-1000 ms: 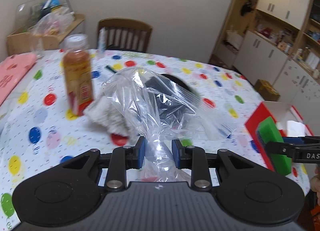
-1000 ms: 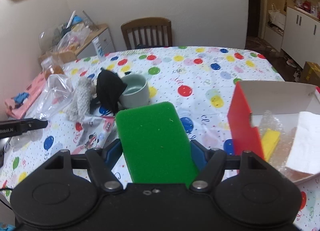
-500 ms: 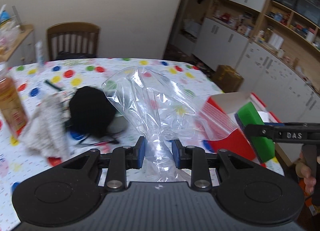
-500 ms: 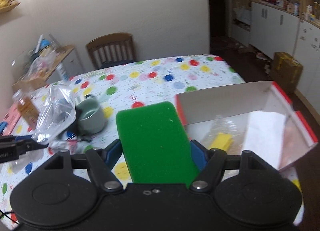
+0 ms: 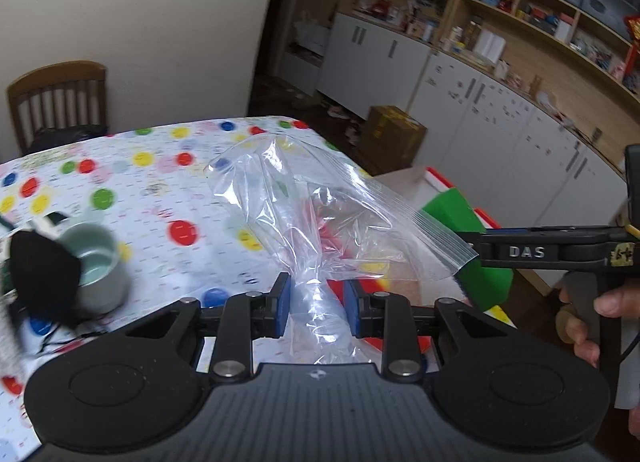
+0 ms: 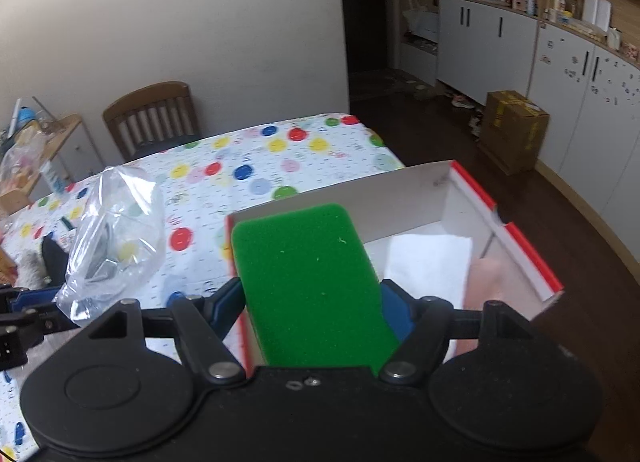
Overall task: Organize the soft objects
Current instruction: 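Carry the plastic bag and green sponge with both tools over the shoebox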
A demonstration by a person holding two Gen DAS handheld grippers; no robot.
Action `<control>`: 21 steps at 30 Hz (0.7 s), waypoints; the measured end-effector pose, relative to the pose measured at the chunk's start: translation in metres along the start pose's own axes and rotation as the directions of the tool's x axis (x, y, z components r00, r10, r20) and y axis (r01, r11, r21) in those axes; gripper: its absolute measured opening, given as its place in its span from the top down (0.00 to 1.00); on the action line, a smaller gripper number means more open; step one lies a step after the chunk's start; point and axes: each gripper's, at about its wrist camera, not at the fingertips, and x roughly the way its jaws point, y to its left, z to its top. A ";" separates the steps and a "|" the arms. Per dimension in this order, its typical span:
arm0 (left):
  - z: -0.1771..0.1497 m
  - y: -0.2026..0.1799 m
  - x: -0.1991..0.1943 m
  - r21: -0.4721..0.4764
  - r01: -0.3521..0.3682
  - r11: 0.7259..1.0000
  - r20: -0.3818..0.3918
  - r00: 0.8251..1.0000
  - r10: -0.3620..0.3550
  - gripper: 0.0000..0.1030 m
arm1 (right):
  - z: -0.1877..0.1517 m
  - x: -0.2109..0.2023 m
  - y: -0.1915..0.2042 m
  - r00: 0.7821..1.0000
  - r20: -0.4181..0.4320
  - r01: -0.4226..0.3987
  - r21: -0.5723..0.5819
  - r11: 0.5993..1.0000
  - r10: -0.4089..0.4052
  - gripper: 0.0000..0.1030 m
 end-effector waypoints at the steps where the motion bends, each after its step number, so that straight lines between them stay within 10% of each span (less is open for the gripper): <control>1: 0.002 -0.005 0.005 0.008 0.010 1.000 -0.005 1.000 -0.010 0.73 | 0.001 0.001 -0.003 1.000 0.003 0.011 -0.003 1.000 -0.011 0.30; 21: 0.033 -0.087 0.134 0.162 0.057 0.985 -0.199 0.980 -0.024 0.73 | 0.019 0.055 -0.088 0.983 -0.062 0.180 0.182 0.967 -0.172 0.30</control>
